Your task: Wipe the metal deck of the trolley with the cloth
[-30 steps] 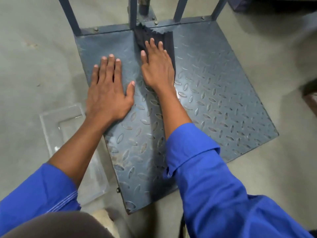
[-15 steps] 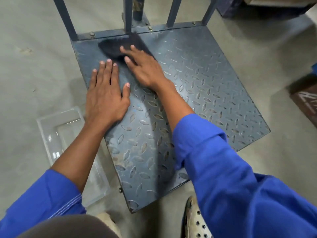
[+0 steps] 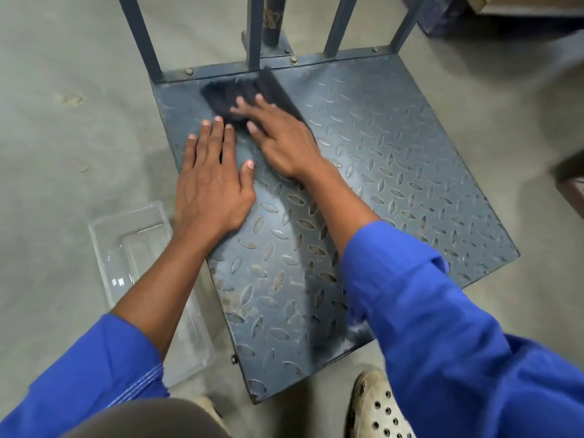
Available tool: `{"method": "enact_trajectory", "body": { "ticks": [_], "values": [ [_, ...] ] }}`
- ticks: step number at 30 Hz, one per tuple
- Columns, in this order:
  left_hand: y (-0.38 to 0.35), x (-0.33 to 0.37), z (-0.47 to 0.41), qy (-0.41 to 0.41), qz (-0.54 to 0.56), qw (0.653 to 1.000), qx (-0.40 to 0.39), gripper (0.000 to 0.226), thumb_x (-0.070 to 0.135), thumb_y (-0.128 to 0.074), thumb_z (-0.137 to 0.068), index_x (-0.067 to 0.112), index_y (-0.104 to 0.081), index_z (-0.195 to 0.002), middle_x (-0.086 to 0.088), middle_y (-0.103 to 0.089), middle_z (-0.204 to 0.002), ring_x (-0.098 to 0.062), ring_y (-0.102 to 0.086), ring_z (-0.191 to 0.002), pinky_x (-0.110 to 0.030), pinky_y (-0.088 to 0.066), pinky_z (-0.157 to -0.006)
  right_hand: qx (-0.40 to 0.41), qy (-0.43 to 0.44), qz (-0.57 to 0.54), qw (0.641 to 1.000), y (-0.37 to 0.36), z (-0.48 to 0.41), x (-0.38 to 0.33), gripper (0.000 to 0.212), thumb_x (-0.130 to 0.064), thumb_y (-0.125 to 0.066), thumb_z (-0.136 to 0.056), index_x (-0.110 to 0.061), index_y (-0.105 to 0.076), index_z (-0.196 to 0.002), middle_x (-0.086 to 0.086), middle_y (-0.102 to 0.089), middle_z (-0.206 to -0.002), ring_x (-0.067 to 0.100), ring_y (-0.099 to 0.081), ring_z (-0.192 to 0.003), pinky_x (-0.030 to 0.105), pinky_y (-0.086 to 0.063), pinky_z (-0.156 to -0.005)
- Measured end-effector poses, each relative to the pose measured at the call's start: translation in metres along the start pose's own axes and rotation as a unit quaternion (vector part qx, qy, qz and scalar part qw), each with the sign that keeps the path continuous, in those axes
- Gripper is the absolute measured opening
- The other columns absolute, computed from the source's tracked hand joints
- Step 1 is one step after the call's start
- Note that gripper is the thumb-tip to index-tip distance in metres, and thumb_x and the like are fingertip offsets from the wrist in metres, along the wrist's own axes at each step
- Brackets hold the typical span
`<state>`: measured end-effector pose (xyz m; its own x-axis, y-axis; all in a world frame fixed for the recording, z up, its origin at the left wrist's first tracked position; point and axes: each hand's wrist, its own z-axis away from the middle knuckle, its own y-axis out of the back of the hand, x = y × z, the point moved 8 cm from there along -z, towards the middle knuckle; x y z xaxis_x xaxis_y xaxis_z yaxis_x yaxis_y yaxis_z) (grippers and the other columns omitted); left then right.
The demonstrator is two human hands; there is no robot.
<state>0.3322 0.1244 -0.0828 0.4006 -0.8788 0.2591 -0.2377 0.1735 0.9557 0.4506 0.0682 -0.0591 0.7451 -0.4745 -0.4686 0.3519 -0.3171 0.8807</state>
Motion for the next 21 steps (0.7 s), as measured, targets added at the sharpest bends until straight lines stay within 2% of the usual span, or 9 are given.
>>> {"method": "enact_trajectory", "body": {
  "ticks": [2,5,7,10,12,15,17,19,21],
  "values": [
    [-0.001,0.000,0.000,0.000,-0.004,1.000,-0.004,0.071,0.046,-0.022,-0.112,0.004,-0.017,-0.169,-0.016,-0.012,-0.178,-0.027,-0.004,-0.167,-0.046,-0.001,-0.135,0.063,-0.024,-0.080,0.994,0.016,0.028,0.009,0.040,-0.025,-0.047,-0.110,-0.025,-0.057,-0.149,0.000,-0.057,-0.154,0.018,-0.051,-0.140,0.010,-0.034,-0.108],
    [-0.003,-0.001,0.001,0.000,-0.006,1.000,-0.006,0.070,0.046,-0.020,-0.113,0.006,-0.013,-0.170,-0.013,-0.008,-0.179,-0.026,-0.001,-0.167,-0.044,0.001,-0.135,0.192,-0.136,-0.089,0.968,0.046,0.030,0.044,0.040,-0.025,-0.043,-0.111,-0.023,-0.055,-0.149,0.003,-0.063,-0.145,0.024,-0.058,-0.132,0.029,-0.045,-0.106],
    [-0.003,-0.002,0.002,0.003,-0.004,1.000,-0.008,0.070,0.046,-0.020,-0.113,0.007,-0.013,-0.170,-0.012,-0.007,-0.179,-0.025,0.000,-0.167,-0.043,0.003,-0.135,0.147,-0.178,-0.046,0.972,0.044,0.006,0.060,0.043,-0.027,-0.040,-0.112,-0.024,-0.050,-0.154,0.003,-0.055,-0.155,0.026,-0.048,-0.144,0.038,-0.039,-0.116],
    [-0.001,-0.002,0.001,0.005,-0.001,1.000,-0.012,0.069,0.046,-0.020,-0.113,0.008,-0.012,-0.171,-0.010,-0.006,-0.180,-0.024,0.001,-0.167,-0.042,0.004,-0.135,0.025,-0.079,0.027,0.996,0.018,-0.014,0.044,0.045,-0.028,-0.043,-0.111,-0.029,-0.049,-0.155,-0.004,-0.038,-0.167,0.023,-0.029,-0.158,0.039,-0.025,-0.127],
    [-0.001,-0.002,0.002,0.005,0.002,1.000,-0.013,0.069,0.046,-0.020,-0.114,0.008,-0.011,-0.171,-0.010,-0.005,-0.180,-0.023,0.002,-0.167,-0.042,0.004,-0.135,0.017,-0.065,-0.009,0.998,0.015,0.005,0.034,0.044,-0.031,-0.048,-0.109,-0.035,-0.054,-0.152,-0.004,-0.041,-0.165,0.019,-0.034,-0.155,0.034,-0.026,-0.123],
    [0.002,-0.001,0.005,0.004,0.008,1.000,-0.016,0.066,0.042,-0.019,-0.114,0.008,-0.012,-0.171,-0.011,-0.005,-0.180,-0.024,0.002,-0.167,-0.043,0.002,-0.135,0.047,-0.076,-0.106,0.990,0.015,0.076,0.030,0.037,-0.035,-0.055,-0.102,-0.030,-0.071,-0.134,-0.017,-0.073,-0.124,0.005,-0.066,-0.117,0.031,-0.046,-0.102],
    [0.003,-0.001,0.007,0.006,0.009,1.000,-0.017,0.065,0.039,-0.019,-0.114,0.008,-0.013,-0.170,-0.011,-0.006,-0.180,-0.026,0.001,-0.167,-0.044,0.000,-0.136,0.076,-0.102,-0.239,0.963,0.018,0.111,0.042,0.029,-0.032,-0.058,-0.094,-0.010,-0.076,-0.097,-0.012,-0.063,-0.075,0.008,-0.057,-0.072,0.039,-0.046,-0.072],
    [0.002,-0.001,0.011,0.009,0.012,1.000,-0.023,0.063,0.036,-0.020,-0.115,0.007,-0.013,-0.170,-0.012,-0.007,-0.179,-0.026,0.000,-0.167,-0.043,0.001,-0.135,0.164,-0.155,-0.372,0.900,0.033,0.119,0.067,0.020,-0.023,-0.060,-0.091,-0.009,-0.064,-0.078,0.004,-0.054,-0.073,0.019,-0.047,-0.070,0.047,-0.040,-0.065],
    [0.001,0.000,0.016,0.011,0.014,1.000,-0.022,0.063,0.036,-0.019,-0.115,0.007,-0.013,-0.170,-0.012,-0.006,-0.180,-0.026,0.001,-0.167,-0.042,0.003,-0.135,0.258,-0.195,-0.362,0.874,0.058,0.107,0.083,0.018,-0.024,-0.057,-0.094,-0.017,-0.067,-0.081,-0.001,-0.059,-0.078,0.018,-0.051,-0.075,0.043,-0.041,-0.069]
  ]
}}
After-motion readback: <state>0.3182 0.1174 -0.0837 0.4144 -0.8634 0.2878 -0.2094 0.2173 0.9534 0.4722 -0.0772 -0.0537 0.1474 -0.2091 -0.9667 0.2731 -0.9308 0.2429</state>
